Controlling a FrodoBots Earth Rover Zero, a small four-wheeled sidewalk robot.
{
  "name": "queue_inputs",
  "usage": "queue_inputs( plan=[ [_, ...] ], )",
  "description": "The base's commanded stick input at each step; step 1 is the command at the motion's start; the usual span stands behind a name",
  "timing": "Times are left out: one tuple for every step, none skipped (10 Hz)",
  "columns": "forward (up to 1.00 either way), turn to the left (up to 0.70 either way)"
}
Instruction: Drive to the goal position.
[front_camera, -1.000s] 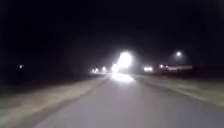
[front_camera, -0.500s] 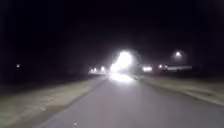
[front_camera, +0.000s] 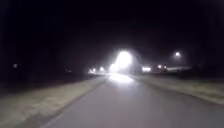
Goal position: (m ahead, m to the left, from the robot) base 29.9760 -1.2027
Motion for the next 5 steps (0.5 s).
queue_inputs(
  plan=[
    [1.0, 0.03],
    [1.0, 0.02],
    [1.0, 0.02],
    [1.0, 0.02],
    [1.0, 0.02]
  ],
)
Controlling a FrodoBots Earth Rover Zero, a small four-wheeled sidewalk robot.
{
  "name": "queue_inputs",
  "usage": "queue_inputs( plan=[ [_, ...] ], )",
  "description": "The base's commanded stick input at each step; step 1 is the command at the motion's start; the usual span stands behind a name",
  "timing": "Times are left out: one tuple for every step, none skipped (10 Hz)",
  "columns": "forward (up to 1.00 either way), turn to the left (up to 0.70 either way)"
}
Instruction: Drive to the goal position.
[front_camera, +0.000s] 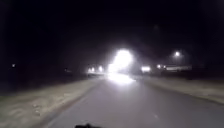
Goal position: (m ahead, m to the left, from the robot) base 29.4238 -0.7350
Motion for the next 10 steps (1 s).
queue_inputs(
  plan=[
    [1.0, 0.02],
    [1.0, 0.02],
    [1.0, 0.02],
    [1.0, 0.02],
    [1.0, 0.02],
    [1.0, 0.02],
    [1.0, 0.02],
    [1.0, 0.02],
    [1.0, 0.02],
    [1.0, 0.02]
  ],
)
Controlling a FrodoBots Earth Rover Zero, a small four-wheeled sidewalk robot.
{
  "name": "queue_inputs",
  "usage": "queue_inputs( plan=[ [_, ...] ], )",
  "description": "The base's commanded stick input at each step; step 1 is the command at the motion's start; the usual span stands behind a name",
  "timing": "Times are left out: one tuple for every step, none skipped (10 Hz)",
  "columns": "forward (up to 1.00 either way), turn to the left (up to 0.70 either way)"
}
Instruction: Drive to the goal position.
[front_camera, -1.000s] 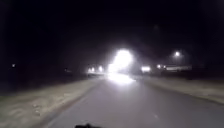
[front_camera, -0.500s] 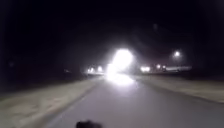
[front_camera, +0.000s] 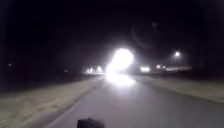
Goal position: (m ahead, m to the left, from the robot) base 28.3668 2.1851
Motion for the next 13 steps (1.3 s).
queue_inputs(
  plan=[
    [1.0, 0.02],
    [1.0, 0.02],
    [1.0, 0.02],
    [1.0, 0.03],
    [1.0, 0.03],
    [1.0, 0.02],
    [1.0, 0.03],
    [1.0, 0.03],
    [1.0, 0.03],
    [1.0, 0.02],
    [1.0, 0.03],
    [1.0, 0.02],
    [1.0, 0.02]
  ],
)
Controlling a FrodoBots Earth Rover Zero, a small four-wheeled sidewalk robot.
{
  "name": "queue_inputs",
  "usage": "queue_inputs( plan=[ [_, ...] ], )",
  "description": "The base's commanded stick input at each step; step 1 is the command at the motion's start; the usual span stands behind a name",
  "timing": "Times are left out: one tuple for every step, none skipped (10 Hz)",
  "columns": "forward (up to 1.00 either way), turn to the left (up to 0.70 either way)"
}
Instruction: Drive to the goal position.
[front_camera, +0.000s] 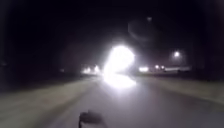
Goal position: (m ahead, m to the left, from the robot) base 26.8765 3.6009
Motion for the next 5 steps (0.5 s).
queue_inputs(
  plan=[
    [1.0, 0.02],
    [1.0, 0.02],
    [1.0, 0.02],
    [1.0, 0.02],
    [1.0, 0.02]
  ],
)
